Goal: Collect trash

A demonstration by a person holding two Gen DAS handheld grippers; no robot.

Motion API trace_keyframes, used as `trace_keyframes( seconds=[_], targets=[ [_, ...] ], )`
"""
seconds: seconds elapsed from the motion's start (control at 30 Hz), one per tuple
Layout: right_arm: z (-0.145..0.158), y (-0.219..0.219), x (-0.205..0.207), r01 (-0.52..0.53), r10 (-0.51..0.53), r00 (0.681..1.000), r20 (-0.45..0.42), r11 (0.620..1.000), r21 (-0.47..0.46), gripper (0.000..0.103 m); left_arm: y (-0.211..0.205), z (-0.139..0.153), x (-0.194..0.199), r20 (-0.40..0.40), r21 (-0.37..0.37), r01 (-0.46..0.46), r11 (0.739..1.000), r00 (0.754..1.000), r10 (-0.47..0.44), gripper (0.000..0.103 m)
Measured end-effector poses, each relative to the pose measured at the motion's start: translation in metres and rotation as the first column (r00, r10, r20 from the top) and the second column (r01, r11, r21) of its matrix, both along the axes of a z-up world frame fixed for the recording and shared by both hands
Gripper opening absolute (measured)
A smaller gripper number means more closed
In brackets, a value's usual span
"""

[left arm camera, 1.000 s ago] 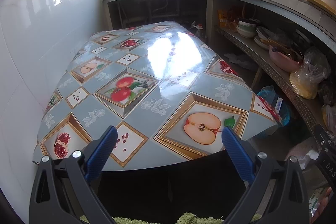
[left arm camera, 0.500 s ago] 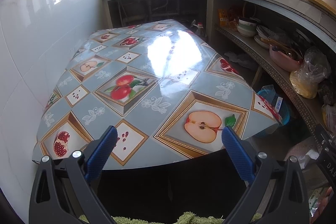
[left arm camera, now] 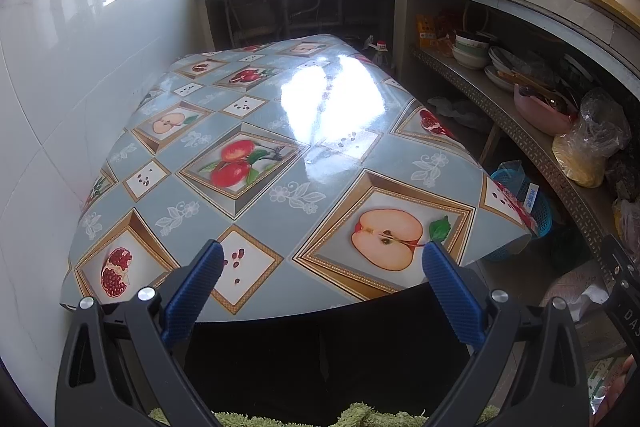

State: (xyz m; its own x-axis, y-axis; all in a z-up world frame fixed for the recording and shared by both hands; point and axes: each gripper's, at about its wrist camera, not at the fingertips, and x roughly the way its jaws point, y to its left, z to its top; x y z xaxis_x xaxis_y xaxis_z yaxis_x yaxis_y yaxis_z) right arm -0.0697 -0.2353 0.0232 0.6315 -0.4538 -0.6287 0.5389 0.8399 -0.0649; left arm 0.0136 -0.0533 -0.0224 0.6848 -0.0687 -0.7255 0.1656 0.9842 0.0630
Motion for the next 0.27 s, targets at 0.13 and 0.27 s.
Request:
trace_keyframes(
  seconds=[0.13, 0.27],
  targets=[
    [-0.0001, 0.0001, 0.0002, 0.001, -0.001, 1.000, -0.001, 1.000, 0.001, 0.095, 0.0001, -0.0017, -0.0006, -0.005, 0.001, -0.002, 1.000, 1.000, 0.002, 0.097],
    [0.0002, 0.0004, 0.0001, 0.001, -0.001, 1.000, 0.000, 1.000, -0.001, 0.095, 0.0006, -0.0029, 0.0023, -0.017, 0.003, -0.003, 1.000, 1.000, 0.003, 0.097]
  ],
)
